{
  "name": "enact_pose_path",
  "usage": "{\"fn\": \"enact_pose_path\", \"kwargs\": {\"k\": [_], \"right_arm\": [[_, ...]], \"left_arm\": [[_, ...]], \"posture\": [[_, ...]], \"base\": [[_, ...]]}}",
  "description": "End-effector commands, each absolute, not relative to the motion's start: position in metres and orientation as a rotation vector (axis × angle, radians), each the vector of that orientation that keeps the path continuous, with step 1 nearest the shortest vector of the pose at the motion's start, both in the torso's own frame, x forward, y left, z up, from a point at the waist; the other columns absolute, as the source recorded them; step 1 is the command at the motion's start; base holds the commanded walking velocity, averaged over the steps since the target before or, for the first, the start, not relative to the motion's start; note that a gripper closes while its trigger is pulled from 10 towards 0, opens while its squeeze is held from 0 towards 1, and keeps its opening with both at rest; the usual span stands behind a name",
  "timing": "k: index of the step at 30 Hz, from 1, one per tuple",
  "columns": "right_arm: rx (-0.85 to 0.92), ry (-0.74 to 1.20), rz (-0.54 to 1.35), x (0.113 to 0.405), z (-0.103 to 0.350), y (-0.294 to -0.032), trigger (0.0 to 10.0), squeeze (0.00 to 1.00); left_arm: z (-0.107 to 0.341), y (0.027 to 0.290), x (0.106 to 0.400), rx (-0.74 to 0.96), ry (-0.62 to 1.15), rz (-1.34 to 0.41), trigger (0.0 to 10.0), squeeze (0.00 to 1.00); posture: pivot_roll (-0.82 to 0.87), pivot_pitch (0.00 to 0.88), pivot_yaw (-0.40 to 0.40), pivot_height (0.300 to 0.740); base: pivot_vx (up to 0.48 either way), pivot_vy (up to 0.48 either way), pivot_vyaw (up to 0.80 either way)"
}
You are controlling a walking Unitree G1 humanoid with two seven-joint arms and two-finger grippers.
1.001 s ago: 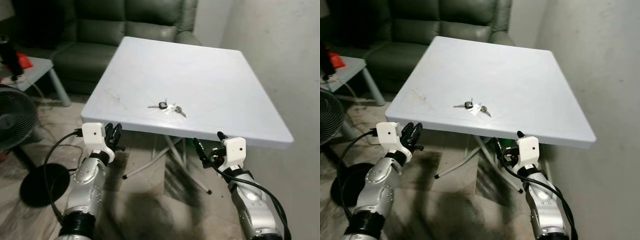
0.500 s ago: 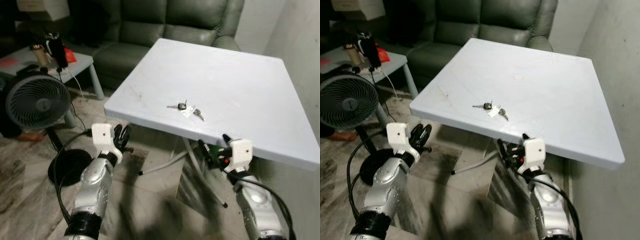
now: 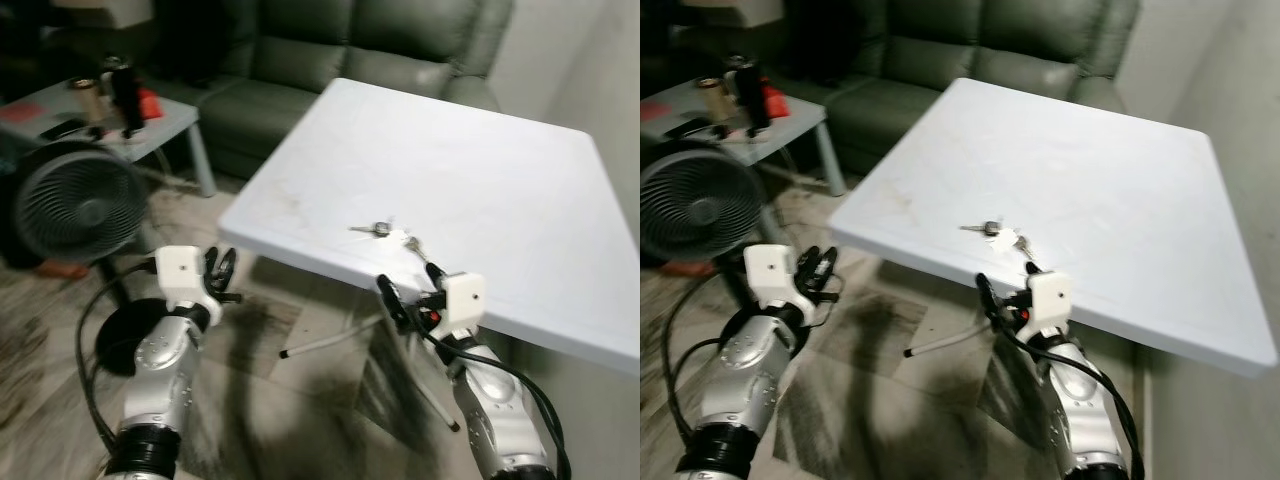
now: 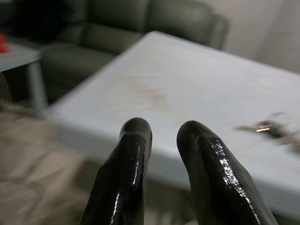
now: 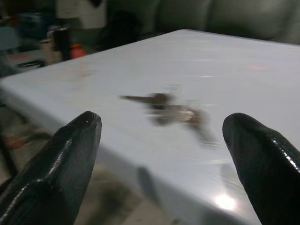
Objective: Hang keys on a hook
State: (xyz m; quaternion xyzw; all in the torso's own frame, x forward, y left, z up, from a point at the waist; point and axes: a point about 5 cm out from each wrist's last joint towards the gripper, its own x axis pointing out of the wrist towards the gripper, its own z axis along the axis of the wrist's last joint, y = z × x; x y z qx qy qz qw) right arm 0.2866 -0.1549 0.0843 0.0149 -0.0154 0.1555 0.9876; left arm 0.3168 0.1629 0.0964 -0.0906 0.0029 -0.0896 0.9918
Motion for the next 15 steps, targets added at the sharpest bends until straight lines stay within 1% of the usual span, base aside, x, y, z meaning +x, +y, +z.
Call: {"fn": "enact_pose_path", "kwargs": {"k": [1, 15], "right_arm": [[0.03, -0.04, 0.295, 0.2864, 0.0867, -0.1612, 10.0, 0.0], [0.029, -0.038, 0.298, 0.285, 0.0865, -0.1625, 10.0, 0.0]], "left_arm": [[0.0998, 0.1542, 0.3187, -0.18, 0.002, -0.214, 10.0, 0.0], [0.1005, 0.1534, 0.3179, -0.181, 0.002, -0.215, 10.0, 0.0]], "posture": [[-0.04, 0.0, -0.056, 0.74], [-0.04, 0.0, -0.057, 0.74]], "base": [[0.364, 0.0, 0.0], [0.362, 0.0, 0.0]]}}
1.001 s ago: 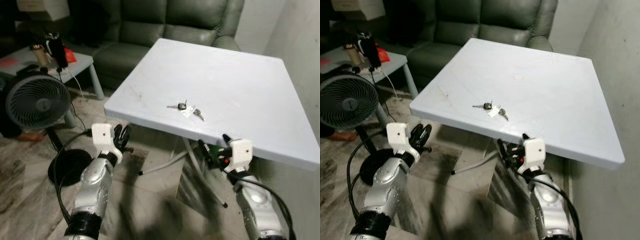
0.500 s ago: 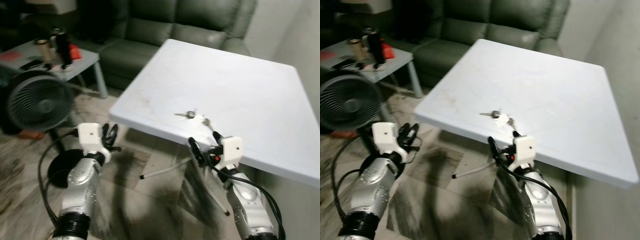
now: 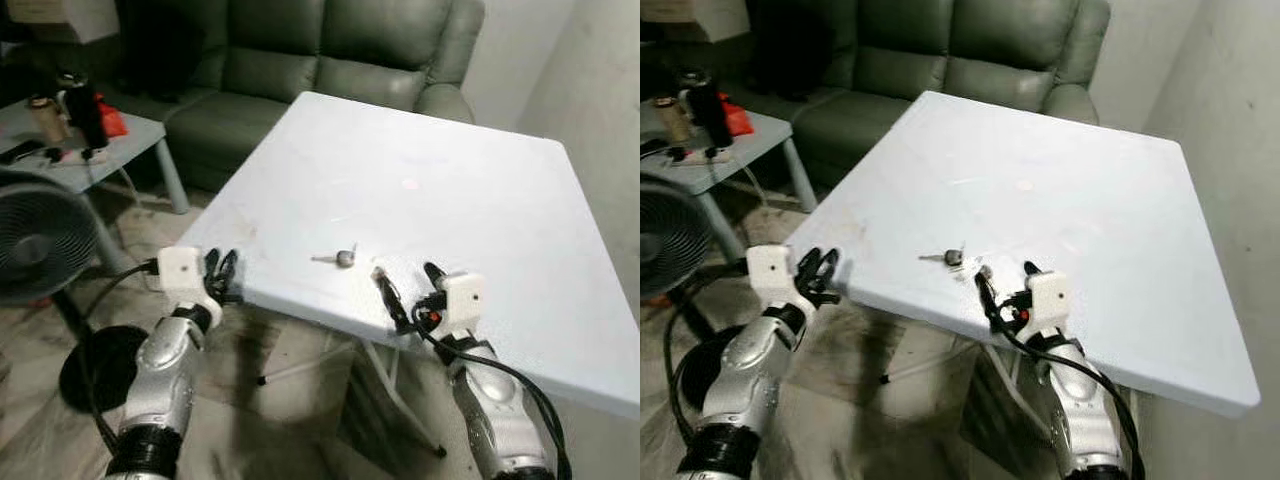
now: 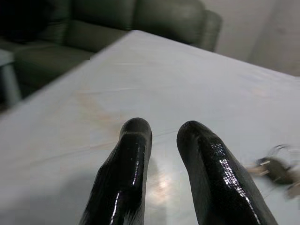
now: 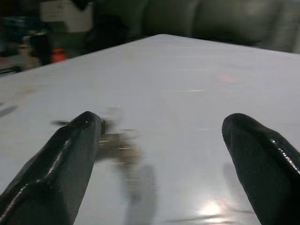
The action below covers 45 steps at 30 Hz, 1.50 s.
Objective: Hang keys on a hook
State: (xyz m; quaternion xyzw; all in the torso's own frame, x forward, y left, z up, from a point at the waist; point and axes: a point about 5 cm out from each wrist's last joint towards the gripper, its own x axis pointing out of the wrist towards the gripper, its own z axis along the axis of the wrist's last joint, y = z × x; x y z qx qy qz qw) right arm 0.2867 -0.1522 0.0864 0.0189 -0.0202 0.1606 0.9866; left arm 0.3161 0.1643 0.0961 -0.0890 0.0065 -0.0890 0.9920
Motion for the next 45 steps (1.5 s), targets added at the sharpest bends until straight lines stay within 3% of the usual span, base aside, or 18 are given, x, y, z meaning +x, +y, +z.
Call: {"fn": "enact_pose_path", "kwargs": {"k": [1, 16, 29, 45], "right_arm": [[0.029, -0.038, 0.3, 0.285, 0.087, -0.162, 10.0, 0.0], [-0.171, 0.016, 0.498, 0.297, 0.094, -0.153, 10.0, 0.0], [-0.264, 0.029, 0.644, 0.312, 0.108, -0.13, 10.0, 0.0], [-0.205, 0.132, 0.716, 0.319, 0.098, -0.094, 10.0, 0.0]], "left_arm": [[0.101, 0.153, 0.318, -0.181, 0.003, -0.214, 10.0, 0.0], [0.101, 0.14, 0.305, -0.179, -0.023, -0.305, 10.0, 0.0], [0.101, 0.118, 0.282, -0.149, -0.034, -0.391, 10.0, 0.0], [0.109, 0.103, 0.255, -0.135, -0.032, -0.445, 10.0, 0.0]], "posture": [[-0.04, 0.0, -0.058, 0.74], [-0.03, 0.001, -0.073, 0.74], [0.0, 0.066, -0.108, 0.74], [0.05, 0.161, -0.139, 0.74]], "base": [[0.345, 0.0, 0.0], [0.022, 0.0, 0.0], [0.0, 0.0, 0.0], [0.0, 0.0, 0.0]]}}
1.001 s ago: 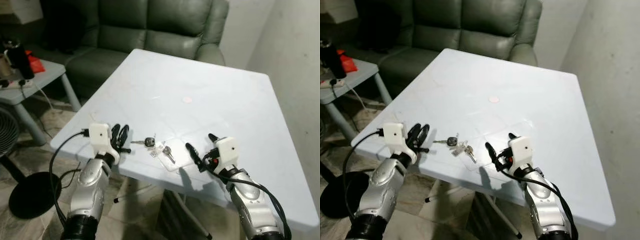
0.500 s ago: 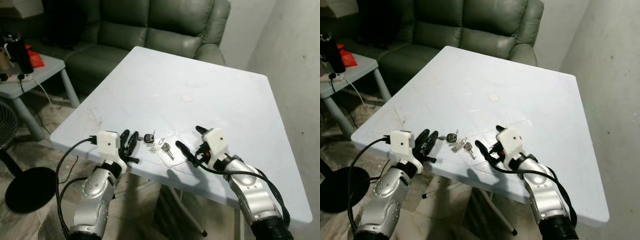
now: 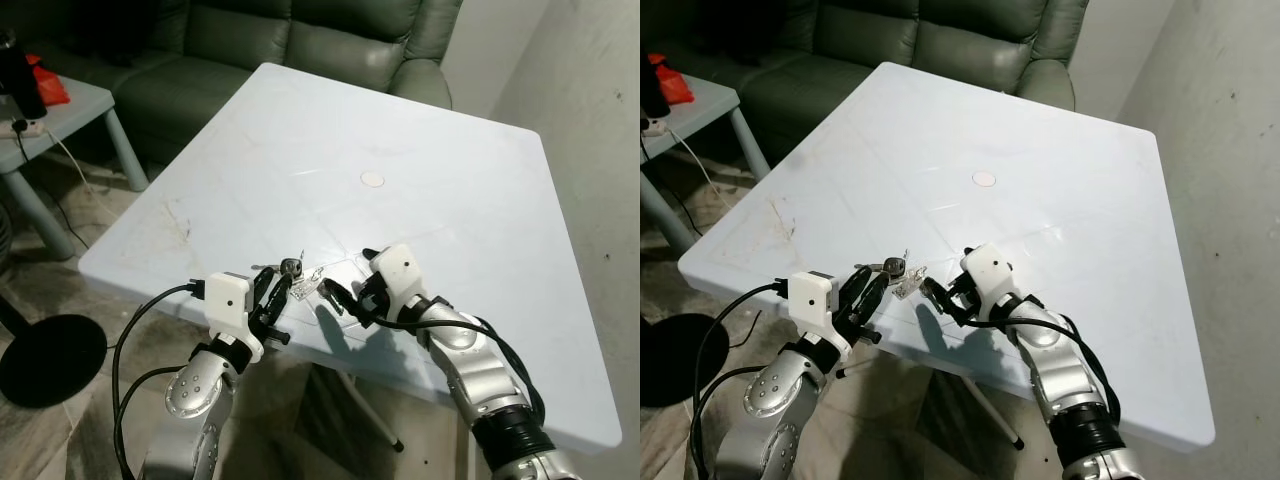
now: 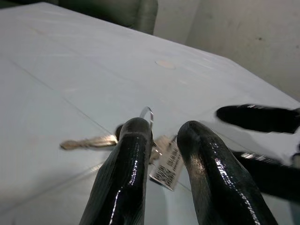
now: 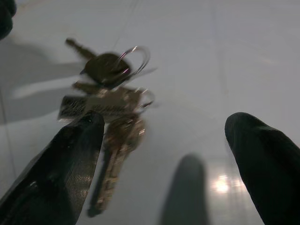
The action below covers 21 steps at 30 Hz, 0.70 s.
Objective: Hang keys on a hook
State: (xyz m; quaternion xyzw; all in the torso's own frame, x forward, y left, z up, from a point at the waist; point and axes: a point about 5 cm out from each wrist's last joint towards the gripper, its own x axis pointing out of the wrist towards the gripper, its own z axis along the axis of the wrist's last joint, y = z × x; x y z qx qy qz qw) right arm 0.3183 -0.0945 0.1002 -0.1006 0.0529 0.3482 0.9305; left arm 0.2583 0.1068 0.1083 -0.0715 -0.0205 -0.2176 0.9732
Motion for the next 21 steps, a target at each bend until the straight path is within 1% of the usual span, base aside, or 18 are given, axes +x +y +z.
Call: {"fn": "enact_pose_path", "kwargs": {"k": [1, 4, 5, 7, 8, 9, 10, 12, 13, 17, 20, 21], "right_arm": [[-0.199, 0.136, 0.721, 0.319, 0.097, -0.093, 10.0, 0.0], [-0.201, 0.141, 0.74, 0.316, 0.096, -0.091, 9.9, 0.0], [-0.194, 0.144, 0.751, 0.314, 0.096, -0.091, 7.3, 0.0], [-0.184, 0.151, 0.771, 0.312, 0.095, -0.089, 7.2, 0.0], [-0.185, 0.153, 0.774, 0.312, 0.095, -0.089, 6.6, 0.0], [-0.183, 0.15, 0.773, 0.311, 0.095, -0.089, 4.6, 0.0], [-0.183, 0.149, 0.772, 0.311, 0.095, -0.089, 4.1, 0.0], [-0.182, 0.15, 0.772, 0.31, 0.095, -0.088, 4.3, 0.0], [-0.177, 0.143, 0.774, 0.309, 0.096, -0.088, 0.0, 0.0], [-0.176, 0.155, 0.775, 0.308, 0.095, -0.087, 0.0, 0.0], [-0.146, 0.181, 0.819, 0.303, 0.093, -0.086, 0.0, 0.0], [-0.166, 0.174, 0.828, 0.301, 0.094, -0.086, 0.0, 0.0]], "left_arm": [[0.109, 0.103, 0.254, -0.134, -0.03, -0.445, 10.0, 0.0], [0.109, 0.103, 0.252, -0.137, -0.027, -0.442, 10.0, 0.0], [0.109, 0.103, 0.252, -0.137, -0.025, -0.441, 10.0, 0.0], [0.11, 0.103, 0.252, -0.139, -0.022, -0.44, 10.0, 0.0], [0.11, 0.102, 0.251, -0.137, -0.018, -0.439, 10.0, 0.0], [0.11, 0.102, 0.251, -0.137, -0.018, -0.438, 10.0, 0.0], [0.111, 0.102, 0.251, -0.139, -0.019, -0.438, 10.0, 0.0], [0.111, 0.102, 0.251, -0.139, -0.018, -0.437, 10.0, 0.0], [0.111, 0.102, 0.252, -0.139, -0.017, -0.436, 10.0, 0.0], [0.112, 0.102, 0.252, -0.139, -0.017, -0.433, 10.0, 0.0], [0.112, 0.102, 0.253, -0.139, -0.016, -0.43, 10.0, 0.0], [0.112, 0.102, 0.253, -0.139, -0.016, -0.429, 10.0, 0.0]], "posture": [[0.05, 0.161, -0.139, 0.74], [0.05, 0.164, -0.14, 0.74], [0.05, 0.166, -0.142, 0.74], [0.05, 0.166, -0.142, 0.74], [0.05, 0.165, -0.144, 0.74], [0.05, 0.165, -0.144, 0.74], [0.05, 0.165, -0.144, 0.74], [0.05, 0.164, -0.146, 0.74], [0.05, 0.162, -0.146, 0.74], [0.05, 0.162, -0.146, 0.74], [0.05, 0.162, -0.147, 0.74], [0.05, 0.163, -0.148, 0.74]], "base": [[0.0, 0.0, 0.0], [0.0, 0.0, 0.0], [0.0, 0.0, 0.0], [0.0, 0.0, 0.0], [0.0, 0.0, 0.0], [0.0, 0.0, 0.0], [0.0, 0.0, 0.0], [0.0, 0.0, 0.0], [0.0, 0.0, 0.0], [0.0, 0.0, 0.0], [0.0, 0.0, 0.0], [0.0, 0.0, 0.0]]}}
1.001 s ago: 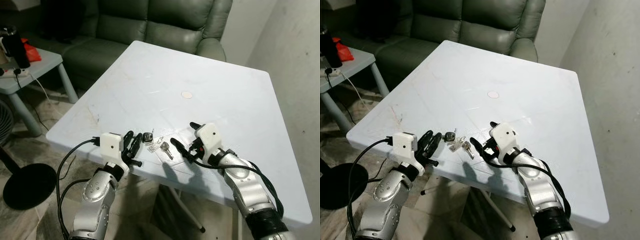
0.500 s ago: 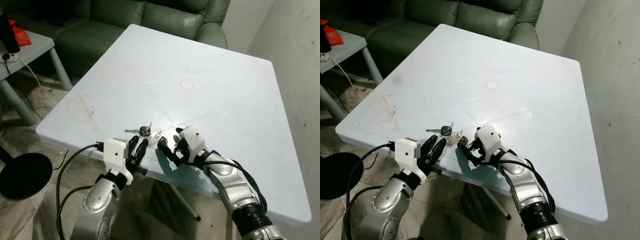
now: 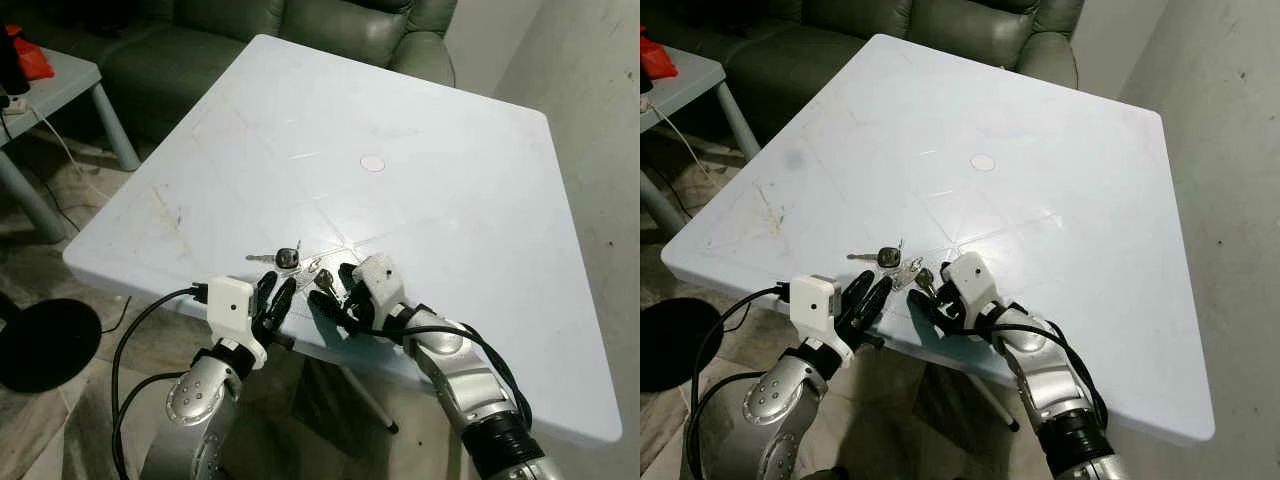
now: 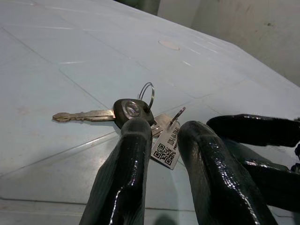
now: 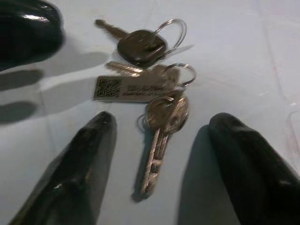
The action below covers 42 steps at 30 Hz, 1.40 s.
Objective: Hang keys on a hook
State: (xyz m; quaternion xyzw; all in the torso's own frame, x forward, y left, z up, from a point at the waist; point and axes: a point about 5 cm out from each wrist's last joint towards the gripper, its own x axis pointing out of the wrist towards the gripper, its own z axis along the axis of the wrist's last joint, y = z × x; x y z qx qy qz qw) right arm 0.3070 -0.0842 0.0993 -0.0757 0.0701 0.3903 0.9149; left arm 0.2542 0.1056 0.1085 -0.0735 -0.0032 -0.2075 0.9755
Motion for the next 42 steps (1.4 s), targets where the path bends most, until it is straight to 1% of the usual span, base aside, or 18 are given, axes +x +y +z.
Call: {"fn": "enact_pose_path", "kwargs": {"k": [1, 12, 18, 21, 25, 28, 37, 42], "right_arm": [[-0.166, 0.183, 0.833, 0.301, 0.093, -0.086, 0.0, 0.0], [-0.131, 0.208, 0.854, 0.293, 0.091, -0.08, 0.0, 0.0], [-0.117, 0.219, 0.79, 0.285, 0.084, -0.078, 0.0, 0.0], [-0.141, 0.219, 0.741, 0.281, 0.081, -0.078, 0.0, 0.0], [-0.128, 0.256, 0.695, 0.277, 0.077, -0.077, 0.0, 0.0], [-0.095, 0.275, 0.663, 0.276, 0.075, -0.076, 0.0, 0.0], [-0.073, 0.26, 0.573, 0.278, 0.078, -0.071, 0.0, 0.0], [-0.063, 0.251, 0.56, 0.278, 0.08, -0.071, 0.0, 0.0]], "left_arm": [[0.112, 0.102, 0.253, -0.139, -0.016, -0.428, 10.0, 0.0], [0.112, 0.104, 0.253, -0.139, -0.011, -0.418, 10.0, 0.0], [0.112, 0.105, 0.252, -0.139, -0.008, -0.412, 10.0, 0.0], [0.112, 0.105, 0.252, -0.139, -0.007, -0.409, 10.0, 0.0], [0.112, 0.105, 0.252, -0.139, -0.006, -0.411, 10.0, 0.0], [0.113, 0.105, 0.252, -0.138, -0.006, -0.413, 10.0, 0.0], [0.113, 0.105, 0.252, -0.137, -0.003, -0.412, 10.0, 0.0], [0.113, 0.105, 0.252, -0.138, -0.002, -0.411, 10.0, 0.0]], "posture": [[0.05, 0.163, -0.148, 0.74], [0.05, 0.173, -0.15, 0.74], [0.05, 0.177, -0.151, 0.74], [0.05, 0.18, -0.15, 0.74], [0.05, 0.18, -0.148, 0.74], [0.05, 0.183, -0.145, 0.74], [0.05, 0.184, -0.145, 0.74], [0.05, 0.182, -0.144, 0.74]], "base": [[0.0, 0.0, 0.0], [0.0, 0.0, 0.0], [0.0, 0.0, 0.0], [0.0, 0.0, 0.0], [0.0, 0.0, 0.0], [0.0, 0.0, 0.0], [0.0, 0.0, 0.0], [0.0, 0.0, 0.0]]}}
